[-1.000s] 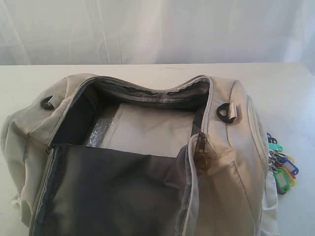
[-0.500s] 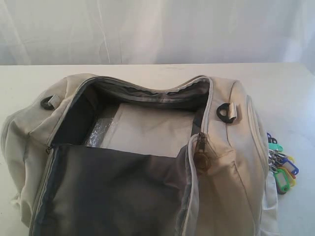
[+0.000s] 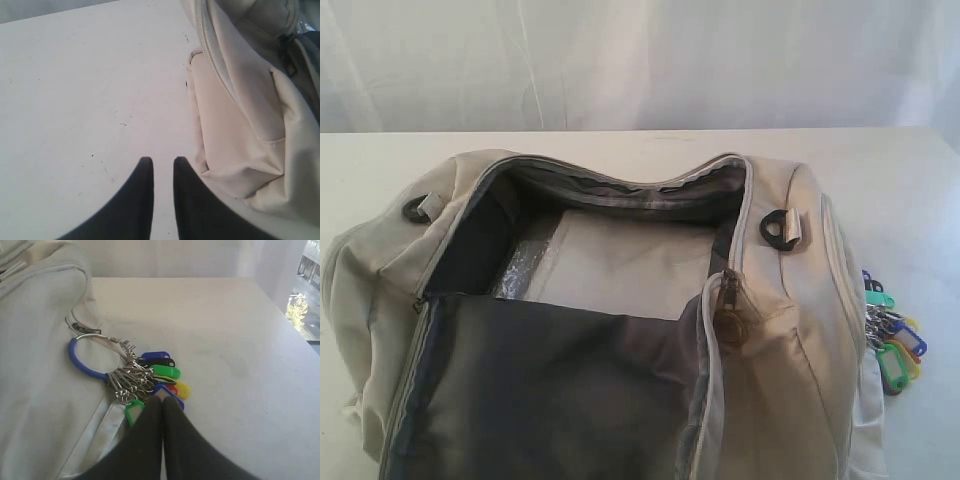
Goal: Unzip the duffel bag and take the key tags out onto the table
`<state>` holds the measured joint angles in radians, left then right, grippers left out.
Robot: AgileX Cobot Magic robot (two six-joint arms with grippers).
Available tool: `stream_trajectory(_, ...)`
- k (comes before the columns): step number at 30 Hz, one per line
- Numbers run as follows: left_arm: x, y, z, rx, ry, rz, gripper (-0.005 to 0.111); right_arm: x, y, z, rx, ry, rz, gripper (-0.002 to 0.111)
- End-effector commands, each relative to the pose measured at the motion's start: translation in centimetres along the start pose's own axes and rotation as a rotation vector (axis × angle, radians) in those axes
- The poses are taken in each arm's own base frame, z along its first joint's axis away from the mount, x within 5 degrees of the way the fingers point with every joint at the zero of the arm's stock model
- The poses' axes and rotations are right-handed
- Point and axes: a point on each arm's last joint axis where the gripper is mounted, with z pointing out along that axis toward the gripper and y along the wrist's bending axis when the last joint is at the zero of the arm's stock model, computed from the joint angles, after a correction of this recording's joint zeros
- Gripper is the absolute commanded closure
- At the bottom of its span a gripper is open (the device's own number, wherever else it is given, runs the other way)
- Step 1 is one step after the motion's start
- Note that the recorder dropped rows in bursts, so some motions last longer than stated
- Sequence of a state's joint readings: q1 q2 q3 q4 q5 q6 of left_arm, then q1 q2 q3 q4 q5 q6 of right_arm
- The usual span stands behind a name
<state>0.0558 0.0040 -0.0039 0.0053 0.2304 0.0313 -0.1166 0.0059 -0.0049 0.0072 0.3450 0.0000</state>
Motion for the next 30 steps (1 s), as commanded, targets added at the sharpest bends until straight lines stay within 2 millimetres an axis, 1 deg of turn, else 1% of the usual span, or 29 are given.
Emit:
stream_trajectory(1, 0.13, 0.01, 0.02, -0.003, 0.002, -0.005, 0.085, 0.11, 0.02, 0.01, -0.005, -0.004, -0.002, 0.108)
stream_trajectory(9, 0.13, 0.02, 0.02, -0.005, 0.003, -0.006, 0.085, 0.11, 0.02, 0.01, -0.005, -0.004, -0.002, 0.108)
stream_trajectory(16, 0.19, 0.48, 0.01, -0.088, 0.012, -0.036, 0.085, 0.11, 0.02, 0.01, -0.005, -0.004, -0.002, 0.108)
stream_trajectory(30, 0.19, 0.48, 0.01, -0.088, 0.012, -0.036, 0.085, 0.11, 0.02, 0.01, -0.005, -0.004, -0.002, 0.108)
